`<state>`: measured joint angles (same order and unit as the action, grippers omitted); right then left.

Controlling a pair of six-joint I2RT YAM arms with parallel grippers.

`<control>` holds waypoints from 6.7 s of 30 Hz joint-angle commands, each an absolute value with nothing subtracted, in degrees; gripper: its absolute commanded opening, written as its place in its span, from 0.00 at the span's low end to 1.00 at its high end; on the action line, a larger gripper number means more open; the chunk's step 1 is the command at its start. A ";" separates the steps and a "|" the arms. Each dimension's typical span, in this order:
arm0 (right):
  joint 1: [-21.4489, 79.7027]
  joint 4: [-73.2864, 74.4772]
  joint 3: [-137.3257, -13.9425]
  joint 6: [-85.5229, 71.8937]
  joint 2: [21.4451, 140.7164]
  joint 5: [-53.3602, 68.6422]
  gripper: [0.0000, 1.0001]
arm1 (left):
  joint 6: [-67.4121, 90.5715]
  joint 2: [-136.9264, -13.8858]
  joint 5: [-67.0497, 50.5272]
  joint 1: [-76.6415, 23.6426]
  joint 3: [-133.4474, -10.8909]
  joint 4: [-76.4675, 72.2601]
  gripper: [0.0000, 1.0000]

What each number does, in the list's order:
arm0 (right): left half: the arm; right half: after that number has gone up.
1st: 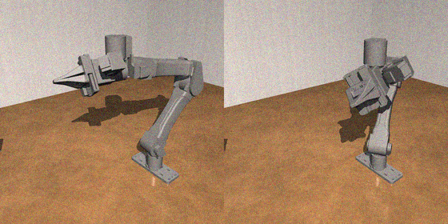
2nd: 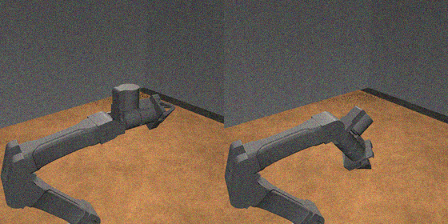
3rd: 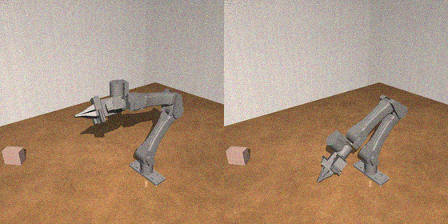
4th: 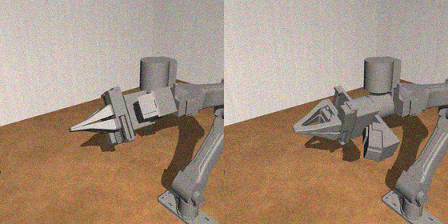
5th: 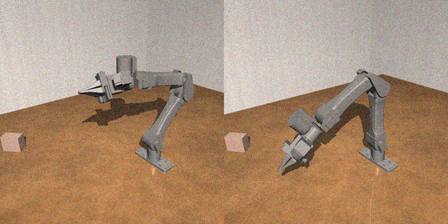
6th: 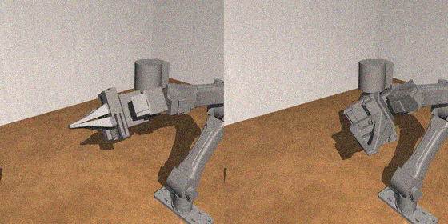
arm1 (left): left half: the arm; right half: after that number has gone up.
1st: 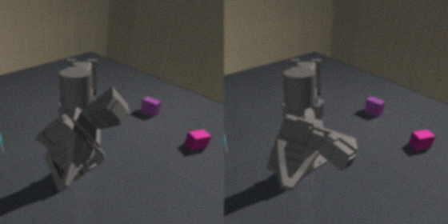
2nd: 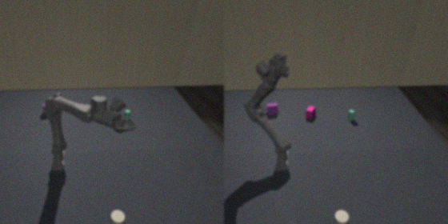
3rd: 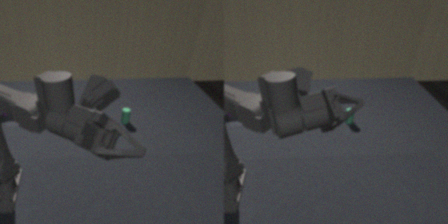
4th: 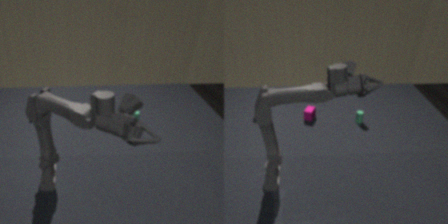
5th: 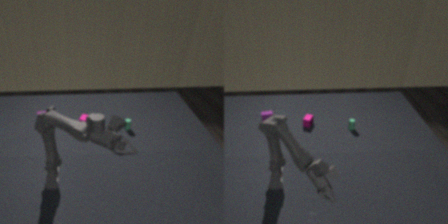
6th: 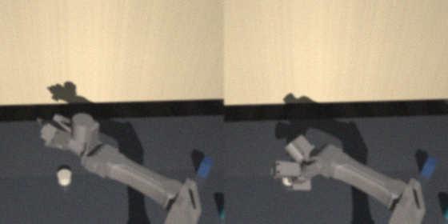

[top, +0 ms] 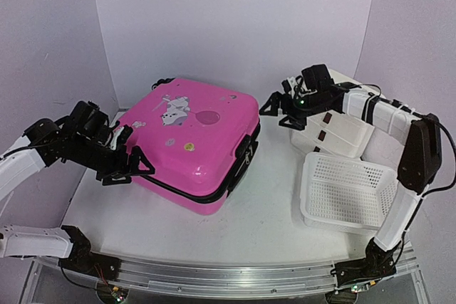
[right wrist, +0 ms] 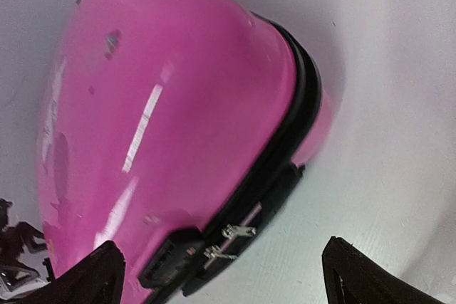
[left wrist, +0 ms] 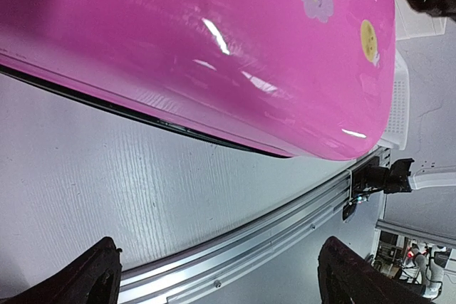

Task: Open, take out, and arrange the luggage

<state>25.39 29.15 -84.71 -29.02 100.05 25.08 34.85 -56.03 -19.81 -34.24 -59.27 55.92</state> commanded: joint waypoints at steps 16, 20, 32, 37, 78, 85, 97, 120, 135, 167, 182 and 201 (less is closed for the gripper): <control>25.94 21.90 -127.29 -42.31 131.96 45.70 0.98 | 37.20 -63.40 -10.57 -36.11 -59.72 45.80 0.93; 28.55 14.72 -110.89 -42.80 121.70 46.84 0.98 | 35.65 -66.55 -7.99 -33.34 -62.32 46.02 0.96; 40.07 -1.98 -72.67 -51.69 96.71 36.11 0.98 | 24.68 -78.52 -7.31 -22.28 -75.71 47.68 0.99; 40.31 14.24 -72.14 -40.40 89.28 28.83 0.98 | 24.42 -80.24 -9.21 -19.05 -78.68 49.03 0.98; 34.84 11.67 -104.59 -43.28 120.99 51.26 0.98 | 31.39 -66.68 -5.90 -22.33 -57.76 45.78 0.89; 41.28 5.97 -87.96 -44.97 108.79 43.69 0.98 | 27.21 -63.98 -2.45 -18.68 -60.14 48.91 0.99; 47.35 30.56 -76.34 -32.21 90.61 16.21 0.98 | 27.97 -59.58 7.70 -17.44 -64.42 55.67 0.99; 68.56 -21.82 -54.51 -23.78 100.97 -16.24 0.62 | 32.29 -44.08 -31.65 -18.02 -57.74 45.33 0.99; 70.23 -30.13 -56.60 -25.79 108.48 -26.91 0.38 | 30.26 -36.82 -37.14 -18.04 -54.46 44.74 1.00; 72.07 -30.67 -65.19 -26.66 114.79 -31.13 0.00 | 29.98 -34.36 -38.62 -18.06 -53.52 45.35 0.99; 72.27 4.67 -70.40 -21.29 108.01 -45.66 0.00 | 32.39 -41.95 -34.79 -27.11 -51.32 41.31 0.95; 61.27 11.98 -59.94 -6.70 92.81 -18.27 0.00 | 36.13 -70.38 -11.73 -51.60 -60.31 26.53 0.87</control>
<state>64.45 9.74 -61.63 -11.73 99.63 -28.80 36.07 -67.18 -19.70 -49.98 -55.44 30.76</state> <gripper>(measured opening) 0.014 0.855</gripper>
